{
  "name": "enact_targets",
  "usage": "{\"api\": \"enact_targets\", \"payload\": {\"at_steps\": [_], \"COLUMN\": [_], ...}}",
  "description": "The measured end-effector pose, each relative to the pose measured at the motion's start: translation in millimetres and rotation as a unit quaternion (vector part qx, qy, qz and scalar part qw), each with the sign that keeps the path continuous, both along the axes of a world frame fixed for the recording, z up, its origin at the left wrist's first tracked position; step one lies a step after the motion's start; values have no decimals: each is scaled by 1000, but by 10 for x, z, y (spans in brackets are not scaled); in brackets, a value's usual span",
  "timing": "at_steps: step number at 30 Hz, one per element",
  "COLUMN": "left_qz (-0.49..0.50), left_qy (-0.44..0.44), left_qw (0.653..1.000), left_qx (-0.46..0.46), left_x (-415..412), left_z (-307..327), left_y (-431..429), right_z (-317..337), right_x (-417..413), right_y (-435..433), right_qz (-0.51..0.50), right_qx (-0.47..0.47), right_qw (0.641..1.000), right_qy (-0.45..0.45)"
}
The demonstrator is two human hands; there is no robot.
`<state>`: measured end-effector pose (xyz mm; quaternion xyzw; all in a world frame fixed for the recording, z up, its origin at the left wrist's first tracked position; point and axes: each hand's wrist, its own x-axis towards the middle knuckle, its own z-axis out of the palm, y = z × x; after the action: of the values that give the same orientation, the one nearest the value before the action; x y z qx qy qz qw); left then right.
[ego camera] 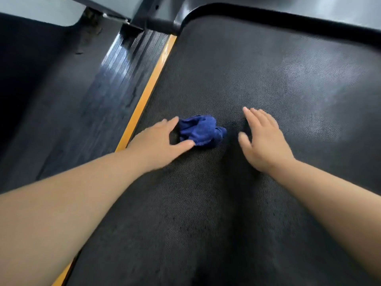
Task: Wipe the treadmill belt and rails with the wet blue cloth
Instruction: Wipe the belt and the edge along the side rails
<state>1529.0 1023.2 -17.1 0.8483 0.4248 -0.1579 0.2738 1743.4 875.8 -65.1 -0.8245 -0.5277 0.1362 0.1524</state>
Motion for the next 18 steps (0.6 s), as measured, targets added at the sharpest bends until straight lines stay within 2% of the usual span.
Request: {"api": "enact_targets", "payload": {"at_steps": [2,3,7,13,14,16,18], "left_qz": [11,4,2,-151,-153,-76,-16], "left_qy": [-74,-80,35,102,64,-35,-120], "left_qw": [996,996,997,982,984,988,978], "left_qx": [38,46,70,53,65,129,170], "left_x": [290,453,941,735,701,733,850], "left_z": [-14,-44,-33,149,151,183,151], "left_y": [-29,-50,-35,-298,-323,-128,225], "right_z": [-162,-218,-258,-272,-268,-268,-280], "right_x": [8,-2,5,6,15,42,78], "right_y": [-123,-145,-130,-155,-155,-157,-167], "right_qz": [19,30,25,25,27,36,44], "right_qx": [-49,-62,-62,-58,-60,-64,-65], "right_qw": [997,995,995,994,994,994,994], "right_qy": [-50,-65,-80,-83,-84,-84,-82]}}
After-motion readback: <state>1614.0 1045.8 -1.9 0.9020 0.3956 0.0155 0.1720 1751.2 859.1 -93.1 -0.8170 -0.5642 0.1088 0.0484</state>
